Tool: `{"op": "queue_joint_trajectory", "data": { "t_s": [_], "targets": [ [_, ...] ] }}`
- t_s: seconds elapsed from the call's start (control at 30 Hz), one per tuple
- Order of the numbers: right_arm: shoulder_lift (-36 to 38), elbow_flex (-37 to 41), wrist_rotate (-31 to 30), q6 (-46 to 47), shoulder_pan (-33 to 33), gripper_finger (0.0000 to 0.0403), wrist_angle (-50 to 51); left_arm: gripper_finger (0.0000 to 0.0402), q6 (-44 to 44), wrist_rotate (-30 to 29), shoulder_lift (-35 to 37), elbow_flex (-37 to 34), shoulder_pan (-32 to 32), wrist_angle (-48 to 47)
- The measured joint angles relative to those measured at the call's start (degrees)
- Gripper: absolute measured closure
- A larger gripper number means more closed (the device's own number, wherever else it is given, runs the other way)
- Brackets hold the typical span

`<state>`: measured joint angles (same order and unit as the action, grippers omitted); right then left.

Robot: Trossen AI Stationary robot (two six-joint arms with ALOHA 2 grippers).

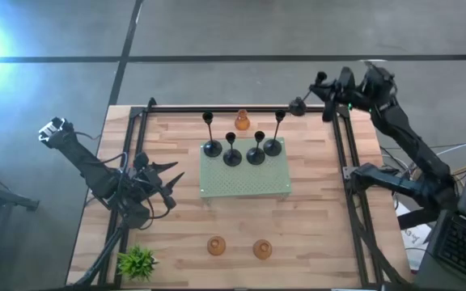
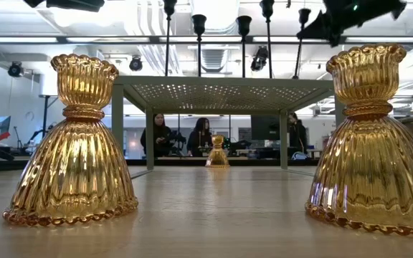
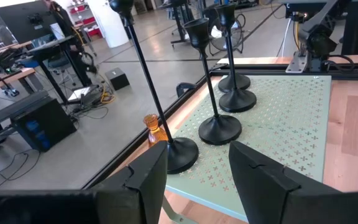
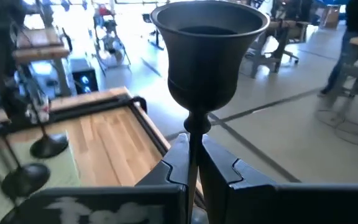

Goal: Pick & Place candle stick holders
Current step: Put the large black candle holder on the shelf

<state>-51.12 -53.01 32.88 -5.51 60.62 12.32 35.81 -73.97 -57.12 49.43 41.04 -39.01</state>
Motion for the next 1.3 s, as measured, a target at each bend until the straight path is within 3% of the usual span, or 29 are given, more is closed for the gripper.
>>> {"op": "queue_joint_trajectory", "data": {
  "t_s": [0.2, 0.5, 0.77, 1.03, 1.3],
  "targets": [
    [-10.3, -0.9, 12.0, 4.0, 4.5, 0.0392, -13.9, 0.0225, 0.0, 0.0, 0.0, 0.0, 0.0, 0.0],
    [-26.7, -10.5, 23.9, 1.6, 4.3, 0.0392, -14.7, 0.0225, 0.0, 0.0, 0.0, 0.0, 0.0, 0.0],
    [-33.0, -17.6, 22.4, -1.6, -0.1, 0.0392, -14.6, 0.0225, 0.0, 0.0, 0.0, 0.0, 0.0, 0.0],
    [-40.6, -24.8, 21.2, -2.3, -0.2, 0.0392, -14.7, 0.0225, 0.0, 0.0, 0.0, 0.0, 0.0, 0.0],
    [-48.3, -29.6, 34.8, -3.0, -0.8, 0.0392, -14.6, 0.0225, 0.0, 0.0, 0.0, 0.0, 0.0, 0.0]
  ]
}}
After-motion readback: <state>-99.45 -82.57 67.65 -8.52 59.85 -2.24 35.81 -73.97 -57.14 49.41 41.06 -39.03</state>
